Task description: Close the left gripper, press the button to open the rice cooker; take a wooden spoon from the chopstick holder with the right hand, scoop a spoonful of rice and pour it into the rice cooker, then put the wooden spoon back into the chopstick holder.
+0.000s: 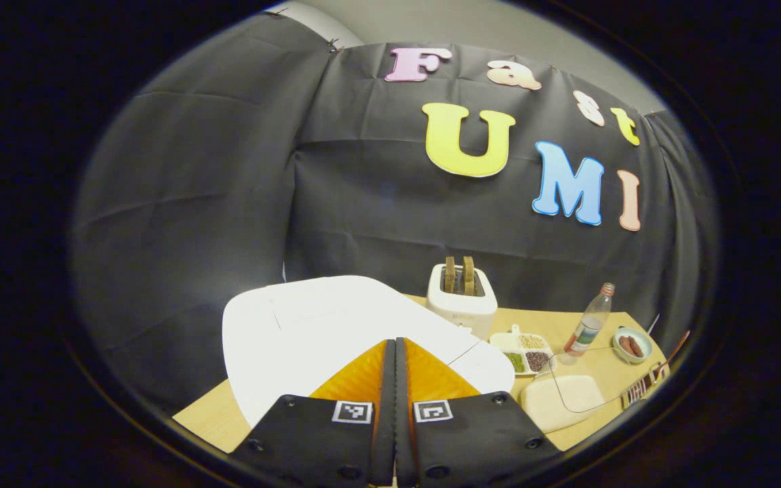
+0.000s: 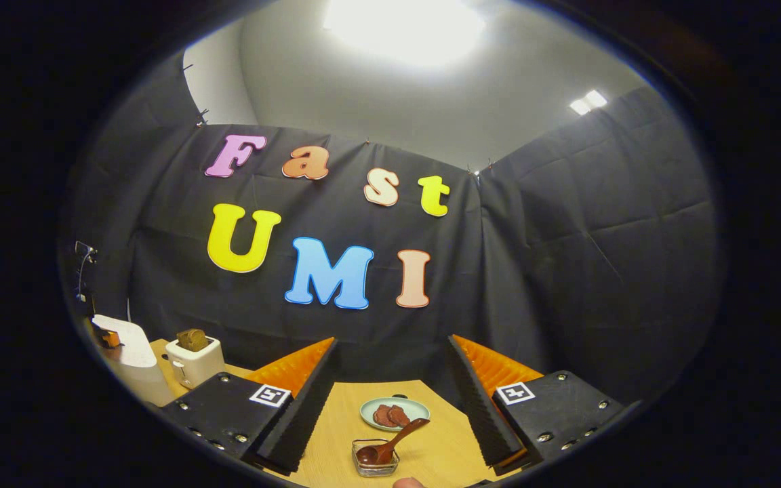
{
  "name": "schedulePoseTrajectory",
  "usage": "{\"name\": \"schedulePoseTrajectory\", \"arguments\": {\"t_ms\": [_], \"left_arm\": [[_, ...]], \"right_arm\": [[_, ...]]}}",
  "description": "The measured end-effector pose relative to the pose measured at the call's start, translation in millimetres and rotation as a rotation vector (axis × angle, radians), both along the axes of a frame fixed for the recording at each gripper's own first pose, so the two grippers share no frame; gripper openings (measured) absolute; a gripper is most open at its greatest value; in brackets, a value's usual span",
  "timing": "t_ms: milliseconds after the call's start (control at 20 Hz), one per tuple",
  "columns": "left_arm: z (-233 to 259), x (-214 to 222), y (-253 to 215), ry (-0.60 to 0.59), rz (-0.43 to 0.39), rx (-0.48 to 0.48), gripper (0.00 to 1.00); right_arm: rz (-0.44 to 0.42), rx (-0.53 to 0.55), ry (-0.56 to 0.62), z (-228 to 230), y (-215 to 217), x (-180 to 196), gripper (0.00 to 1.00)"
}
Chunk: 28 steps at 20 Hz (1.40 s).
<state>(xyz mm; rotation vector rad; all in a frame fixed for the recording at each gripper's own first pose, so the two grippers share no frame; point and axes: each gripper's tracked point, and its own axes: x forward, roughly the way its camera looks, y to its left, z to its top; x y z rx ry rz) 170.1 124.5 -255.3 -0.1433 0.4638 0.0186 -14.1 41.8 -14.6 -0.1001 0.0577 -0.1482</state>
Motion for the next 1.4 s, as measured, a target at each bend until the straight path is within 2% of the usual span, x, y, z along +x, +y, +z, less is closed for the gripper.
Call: {"name": "schedulePoseTrajectory", "arguments": {"t_ms": [250,350,400,650,800,850,900,1100,1400], "left_arm": [[-7,1,0,0.010,-0.015,0.022,0.09],[-15,-1,-4,0.063,-0.014,0.004,0.09],[-13,0,-2,0.045,-0.012,-0.004,0.11],[-4,-2,-1,0.045,0.000,0.008,0.09],[29,-1,4,-0.017,0.017,0.049,0.09],[42,1,7,-0.044,0.025,0.065,0.06],[54,4,11,-0.060,0.035,0.079,0.09],[100,13,22,-0.138,0.085,0.107,0.09],[183,-15,4,-0.310,0.083,0.113,0.10]], "right_arm": [[-0.001,-0.009,-0.010,5,-3,1,0.94],[0.002,-0.008,-0.013,4,-5,1,0.94],[0.006,-0.006,-0.014,4,-4,0,0.94],[0.019,0.014,-0.019,3,-11,-1,0.95],[0.018,0.014,-0.023,1,-26,-1,0.94],[0.019,0.017,-0.024,1,-31,-2,0.94],[0.018,0.020,-0.025,1,-36,0,0.94],[0.014,0.049,-0.020,-6,-56,9,0.94],[0.023,0.099,0.029,-36,-80,24,0.94]]}}
